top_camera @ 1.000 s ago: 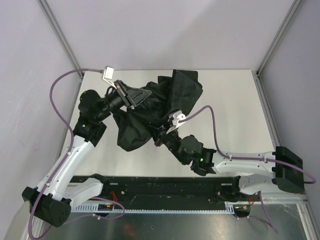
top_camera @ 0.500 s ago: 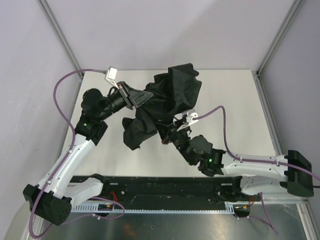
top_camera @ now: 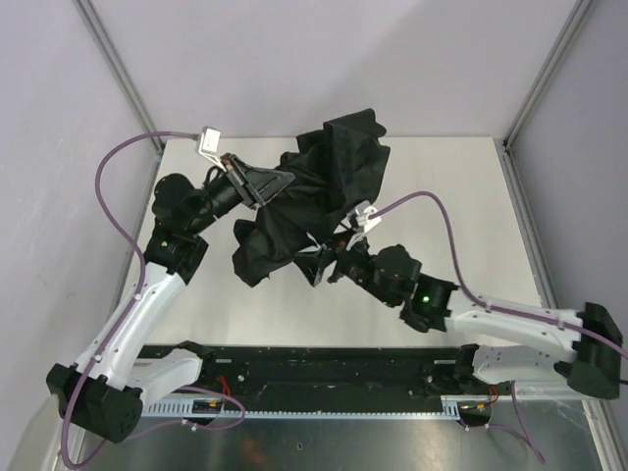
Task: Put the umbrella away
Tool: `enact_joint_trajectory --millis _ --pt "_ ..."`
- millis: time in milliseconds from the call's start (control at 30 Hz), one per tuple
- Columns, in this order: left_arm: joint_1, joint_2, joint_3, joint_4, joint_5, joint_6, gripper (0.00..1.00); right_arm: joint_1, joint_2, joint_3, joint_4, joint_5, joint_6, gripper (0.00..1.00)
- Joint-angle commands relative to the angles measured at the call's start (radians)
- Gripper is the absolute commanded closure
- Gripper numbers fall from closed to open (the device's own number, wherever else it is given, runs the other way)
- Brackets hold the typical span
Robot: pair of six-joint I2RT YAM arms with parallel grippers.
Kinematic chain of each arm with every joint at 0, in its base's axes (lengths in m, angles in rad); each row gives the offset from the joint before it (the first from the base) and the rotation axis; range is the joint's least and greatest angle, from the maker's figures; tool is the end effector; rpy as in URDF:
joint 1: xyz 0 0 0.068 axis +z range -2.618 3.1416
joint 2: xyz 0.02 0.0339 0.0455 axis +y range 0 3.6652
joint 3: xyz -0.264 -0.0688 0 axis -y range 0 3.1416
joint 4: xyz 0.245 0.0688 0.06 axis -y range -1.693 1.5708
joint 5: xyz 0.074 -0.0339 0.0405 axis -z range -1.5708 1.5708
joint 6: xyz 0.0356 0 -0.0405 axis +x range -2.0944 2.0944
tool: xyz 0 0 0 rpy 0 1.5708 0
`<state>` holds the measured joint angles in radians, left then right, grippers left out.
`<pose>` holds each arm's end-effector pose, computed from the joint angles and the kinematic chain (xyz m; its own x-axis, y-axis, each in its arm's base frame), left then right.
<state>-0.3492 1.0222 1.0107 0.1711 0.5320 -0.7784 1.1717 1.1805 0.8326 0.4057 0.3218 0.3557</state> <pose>0.2112 -0.0961 0.4126 -0.4311 -0.4870 -0.7596 0.6499 0.4164 -0.6358 0.1184 0.2517 0.3368 -0.2406 0.2796 -0.9295 -0.7122 0.5997 0.3648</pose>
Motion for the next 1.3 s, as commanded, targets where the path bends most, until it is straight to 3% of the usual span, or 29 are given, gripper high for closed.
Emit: enact_joint_trajectory --millis 0,200,367,500,667,933,1000,1033,1267 --pt "0.033 0.000 0.027 0.166 0.022 0.071 1.00 -0.012 -0.200 -0.013 -0.305 -0.182 0.011 0.18" --pt "0.060 0.023 0.035 0.282 0.086 0.155 1.00 -0.073 -0.445 -0.095 -0.442 -0.244 0.128 0.12" --pt "0.068 0.043 0.025 0.379 0.205 0.154 1.00 -0.295 -0.454 -0.092 -0.249 -0.515 0.249 0.10" --pt "0.068 0.048 0.022 0.405 0.265 0.131 1.00 -0.510 -0.374 -0.087 0.003 -0.841 0.371 0.11" --pt "0.068 0.037 0.015 0.409 0.266 0.128 1.00 -0.516 -0.300 -0.072 0.245 -1.004 0.438 0.19" --pt "0.069 0.039 0.012 0.409 0.227 0.128 1.00 -0.299 -0.276 -0.059 0.257 -0.801 0.277 0.63" --pt "0.072 0.036 0.005 0.409 0.226 0.125 1.00 -0.227 -0.268 -0.045 0.234 -0.713 0.206 0.87" --pt "0.073 0.032 0.002 0.409 0.220 0.122 1.00 -0.192 -0.258 -0.041 0.232 -0.668 0.175 0.94" --pt "0.084 0.000 -0.019 0.410 0.093 0.002 1.00 -0.052 -0.028 -0.023 0.408 -0.570 0.225 1.00"
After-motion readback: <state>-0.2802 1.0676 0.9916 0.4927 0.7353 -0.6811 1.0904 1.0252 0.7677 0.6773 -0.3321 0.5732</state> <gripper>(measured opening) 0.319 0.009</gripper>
